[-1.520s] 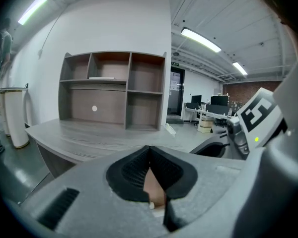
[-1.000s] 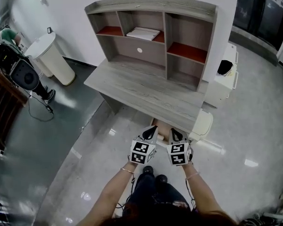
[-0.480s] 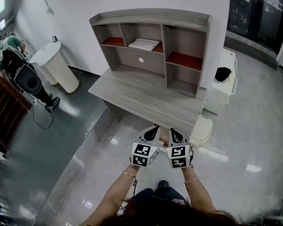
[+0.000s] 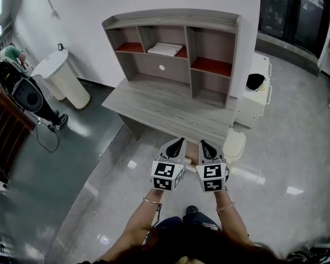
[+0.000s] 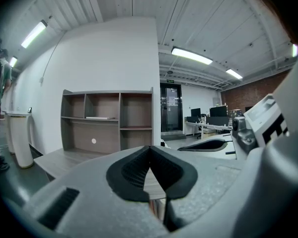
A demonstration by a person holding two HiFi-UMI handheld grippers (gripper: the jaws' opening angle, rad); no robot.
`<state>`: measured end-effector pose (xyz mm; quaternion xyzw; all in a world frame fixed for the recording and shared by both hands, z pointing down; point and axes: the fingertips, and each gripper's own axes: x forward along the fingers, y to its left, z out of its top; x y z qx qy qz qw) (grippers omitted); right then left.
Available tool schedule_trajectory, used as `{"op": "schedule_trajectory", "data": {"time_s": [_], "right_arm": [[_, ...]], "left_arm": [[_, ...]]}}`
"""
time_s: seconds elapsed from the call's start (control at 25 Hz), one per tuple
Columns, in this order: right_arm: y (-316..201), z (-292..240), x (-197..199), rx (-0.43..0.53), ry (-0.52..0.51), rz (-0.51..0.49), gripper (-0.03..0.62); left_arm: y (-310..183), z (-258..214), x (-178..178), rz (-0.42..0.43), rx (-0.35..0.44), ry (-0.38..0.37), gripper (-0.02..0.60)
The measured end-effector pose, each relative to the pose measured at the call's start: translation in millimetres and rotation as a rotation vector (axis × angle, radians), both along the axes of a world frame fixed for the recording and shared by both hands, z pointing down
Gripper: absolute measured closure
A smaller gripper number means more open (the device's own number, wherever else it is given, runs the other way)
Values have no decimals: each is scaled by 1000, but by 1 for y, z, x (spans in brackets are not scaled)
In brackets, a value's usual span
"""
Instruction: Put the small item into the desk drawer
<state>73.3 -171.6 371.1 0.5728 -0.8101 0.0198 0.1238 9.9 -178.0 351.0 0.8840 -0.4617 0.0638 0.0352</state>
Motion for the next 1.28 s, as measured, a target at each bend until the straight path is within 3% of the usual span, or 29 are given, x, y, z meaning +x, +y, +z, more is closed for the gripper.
{"op": "schedule_trajectory", "data": {"time_s": [0.6, 1.28], "right_arm": [[18, -53, -2, 72, -3, 36, 592], [17, -61, 2, 72, 0, 66, 592]], "left_arm": [[18, -42, -19, -3, 46, 36, 566], [17, -57, -26, 25, 51, 55, 566]]}}
